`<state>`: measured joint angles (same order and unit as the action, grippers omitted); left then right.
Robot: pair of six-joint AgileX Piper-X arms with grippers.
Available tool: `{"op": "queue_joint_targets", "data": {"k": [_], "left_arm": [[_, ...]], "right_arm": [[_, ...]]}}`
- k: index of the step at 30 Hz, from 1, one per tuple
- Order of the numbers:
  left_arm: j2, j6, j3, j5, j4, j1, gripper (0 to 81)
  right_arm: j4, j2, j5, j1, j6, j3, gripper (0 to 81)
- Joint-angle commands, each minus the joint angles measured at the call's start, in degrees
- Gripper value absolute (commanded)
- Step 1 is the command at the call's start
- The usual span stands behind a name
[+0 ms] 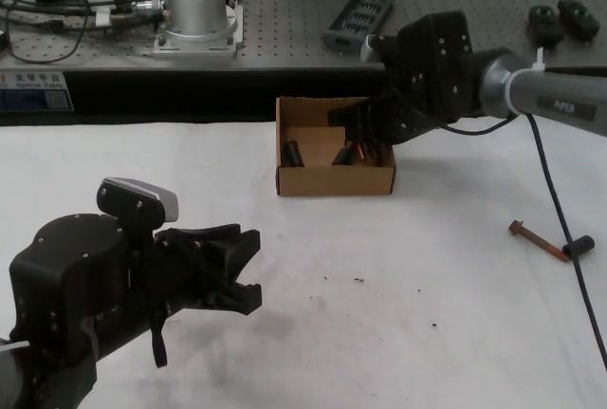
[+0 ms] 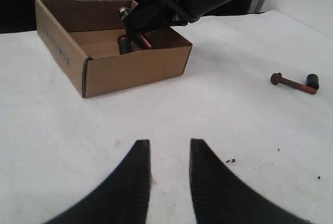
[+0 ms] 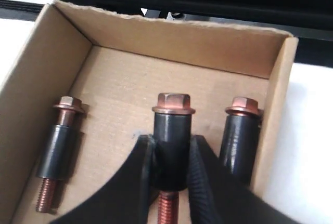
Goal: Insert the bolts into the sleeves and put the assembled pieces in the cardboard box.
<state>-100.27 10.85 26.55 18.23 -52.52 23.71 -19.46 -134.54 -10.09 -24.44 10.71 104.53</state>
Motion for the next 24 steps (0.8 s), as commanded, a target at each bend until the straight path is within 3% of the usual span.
{"op": "queue_joint_targets", "data": {"k": [1, 2, 6, 8, 16, 21, 24], "left_arm": [[0.6, -0.6, 0.4, 0.0, -0.2, -0.2, 19.7], [0.6, -0.6, 0.4, 0.0, -0.2, -0.2, 19.7], [0.6, -0.6, 0.4, 0.0, -0.2, -0.2, 19.7], [0.6, -0.6, 0.4, 0.0, -0.2, -0.2, 19.7], [0.6, -0.6, 0.4, 0.0, -0.2, -0.2, 19.7], [0.6, -1.0, 0.4, 0.0, -0.2, -0.2, 19.7], [0.6, -1.0, 0.4, 0.0, -0.2, -0.2, 19.7]], "right_arm": [[0.5, 0.2, -1.2, 0.7, -0.5, 1.2, 0.8], [0.5, 0.2, -1.2, 0.7, -0.5, 1.2, 4.0], [0.5, 0.2, -1.2, 0.3, -0.5, 1.2, 40.9], [0.5, 0.2, -2.8, 0.1, -0.5, 1.2, 47.8], [0.5, 4.2, -14.2, 0.2, -0.2, 1.2, 38.3], [-2.4, 11.2, -14.5, 0.3, 1.4, 1.2, 35.6], [-5.9, 15.9, -14.5, 0.3, 1.6, 1.2, 30.0]]}}
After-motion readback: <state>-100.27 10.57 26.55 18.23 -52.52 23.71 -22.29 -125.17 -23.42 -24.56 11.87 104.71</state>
